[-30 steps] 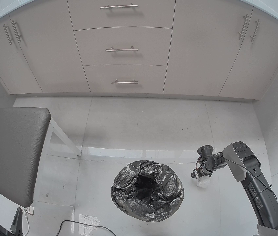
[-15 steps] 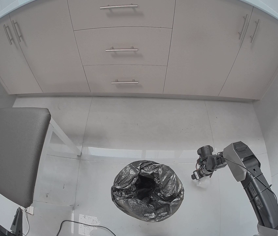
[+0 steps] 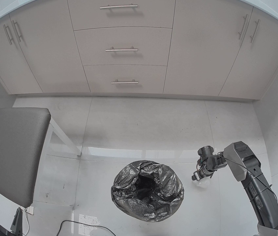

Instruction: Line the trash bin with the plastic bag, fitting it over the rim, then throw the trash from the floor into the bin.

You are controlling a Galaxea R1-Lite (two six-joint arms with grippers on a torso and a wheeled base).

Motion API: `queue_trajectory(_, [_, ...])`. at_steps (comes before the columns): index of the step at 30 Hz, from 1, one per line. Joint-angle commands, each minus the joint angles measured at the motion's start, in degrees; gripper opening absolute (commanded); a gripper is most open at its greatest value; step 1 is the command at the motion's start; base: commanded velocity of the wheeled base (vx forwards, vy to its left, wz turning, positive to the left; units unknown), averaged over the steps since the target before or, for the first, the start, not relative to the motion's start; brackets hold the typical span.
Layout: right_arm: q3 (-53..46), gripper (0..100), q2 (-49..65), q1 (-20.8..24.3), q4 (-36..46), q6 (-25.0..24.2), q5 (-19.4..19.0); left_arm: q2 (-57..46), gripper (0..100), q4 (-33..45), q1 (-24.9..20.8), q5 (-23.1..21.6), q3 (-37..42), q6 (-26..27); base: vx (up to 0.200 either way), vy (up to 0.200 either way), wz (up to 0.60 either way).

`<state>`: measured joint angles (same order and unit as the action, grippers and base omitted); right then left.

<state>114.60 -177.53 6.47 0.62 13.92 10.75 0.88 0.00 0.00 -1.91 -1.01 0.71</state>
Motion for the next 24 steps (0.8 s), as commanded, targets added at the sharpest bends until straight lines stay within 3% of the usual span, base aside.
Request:
queue_trajectory(1, [-0.01,100,-0.09,0.12,1.31,0.05,-0.03,-0.79,100,0.0,0.0,-0.02,1.01,0.0,0.0,0.0,0.0])
queue_trajectory(23, [-0.01,100,-0.09,0.29,5.71,1.9,0.41,-0.79,100,0.0,0.0,-0.02,1.01,0.0,0.0,0.0,0.0])
queue_trajectory(24, [-0.01,0,-0.09,0.29,5.71,1.9,0.41,-0.79,100,0.0,0.0,-0.02,1.01,0.0,0.0,0.0,0.0])
